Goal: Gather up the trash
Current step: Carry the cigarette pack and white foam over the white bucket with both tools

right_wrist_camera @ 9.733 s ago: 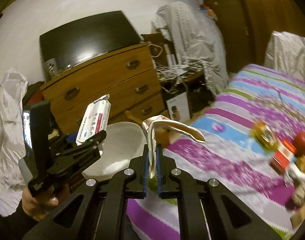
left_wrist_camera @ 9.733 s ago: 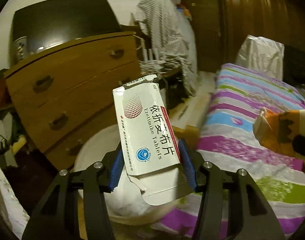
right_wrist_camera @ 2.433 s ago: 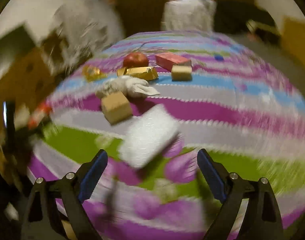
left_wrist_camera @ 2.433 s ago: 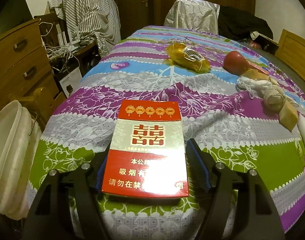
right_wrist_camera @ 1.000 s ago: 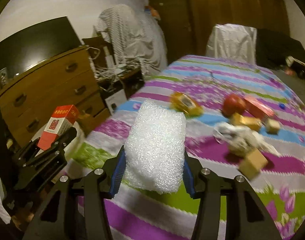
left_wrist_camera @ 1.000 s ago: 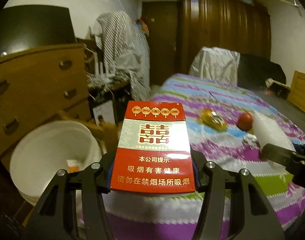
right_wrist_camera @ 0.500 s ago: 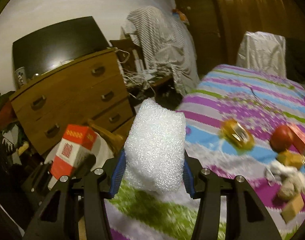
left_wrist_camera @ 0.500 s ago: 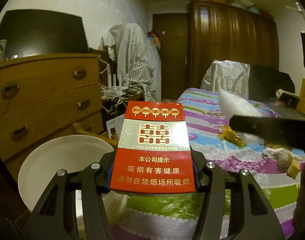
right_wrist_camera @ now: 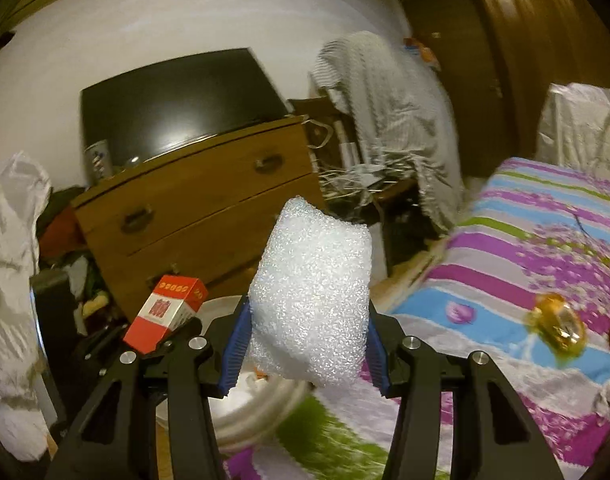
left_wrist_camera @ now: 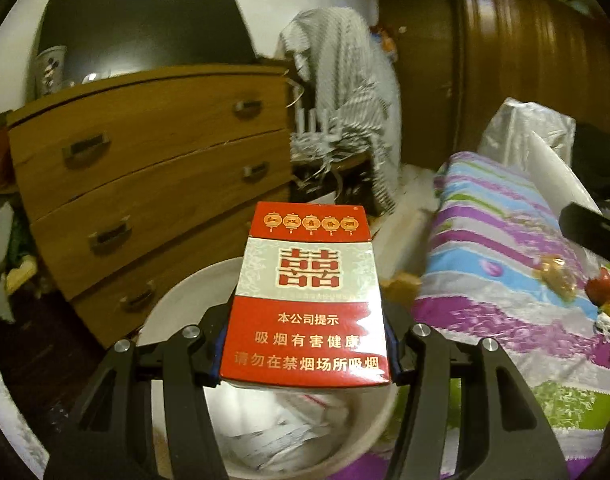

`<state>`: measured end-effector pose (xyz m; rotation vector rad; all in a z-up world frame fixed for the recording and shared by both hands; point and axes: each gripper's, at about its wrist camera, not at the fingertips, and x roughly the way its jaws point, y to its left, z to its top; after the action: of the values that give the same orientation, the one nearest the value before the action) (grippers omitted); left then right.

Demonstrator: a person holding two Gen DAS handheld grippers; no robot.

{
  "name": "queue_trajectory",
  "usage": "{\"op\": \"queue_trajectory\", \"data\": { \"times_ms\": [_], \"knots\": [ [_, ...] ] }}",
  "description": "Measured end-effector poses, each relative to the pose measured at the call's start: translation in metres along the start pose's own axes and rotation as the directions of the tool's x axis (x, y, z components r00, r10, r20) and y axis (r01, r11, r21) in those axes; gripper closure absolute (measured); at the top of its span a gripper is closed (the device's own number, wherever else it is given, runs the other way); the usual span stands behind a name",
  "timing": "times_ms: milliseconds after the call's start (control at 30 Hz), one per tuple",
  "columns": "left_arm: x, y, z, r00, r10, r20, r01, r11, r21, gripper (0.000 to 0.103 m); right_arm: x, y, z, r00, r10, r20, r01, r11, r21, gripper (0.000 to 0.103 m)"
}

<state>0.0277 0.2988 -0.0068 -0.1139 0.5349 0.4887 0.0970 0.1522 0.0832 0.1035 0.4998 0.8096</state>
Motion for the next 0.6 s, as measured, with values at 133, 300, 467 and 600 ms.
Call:
{"op": "queue_trajectory", "data": {
  "times_ms": [133,300,467,600],
  "knots": [
    [0.003,0.015,0.000,0.997,0.069,-0.025,-0.069,0.997,0.022,0.049,0.018,0.025,-0.003,0.999,0.020,-0.034,-0.021,0.999,-0.042,0.051],
    [0.006,0.023,0.002,0.991,0.130,-0.038,-0.127,0.990,0.063,0.049,0.039,0.047,-0.007,0.996,0.024,-0.083,-0.032,0.995,-0.090,0.051],
    [0.009,0.029,0.003,0.985,0.167,-0.049,-0.163,0.984,0.075,0.049,0.056,0.059,-0.012,0.993,0.032,-0.118,-0.045,0.993,-0.110,0.051],
    [0.010,0.034,0.002,0.981,0.187,-0.058,-0.182,0.981,0.072,0.049,0.061,0.067,-0.018,0.991,0.028,-0.133,-0.046,0.990,-0.136,0.051]
  ]
}}
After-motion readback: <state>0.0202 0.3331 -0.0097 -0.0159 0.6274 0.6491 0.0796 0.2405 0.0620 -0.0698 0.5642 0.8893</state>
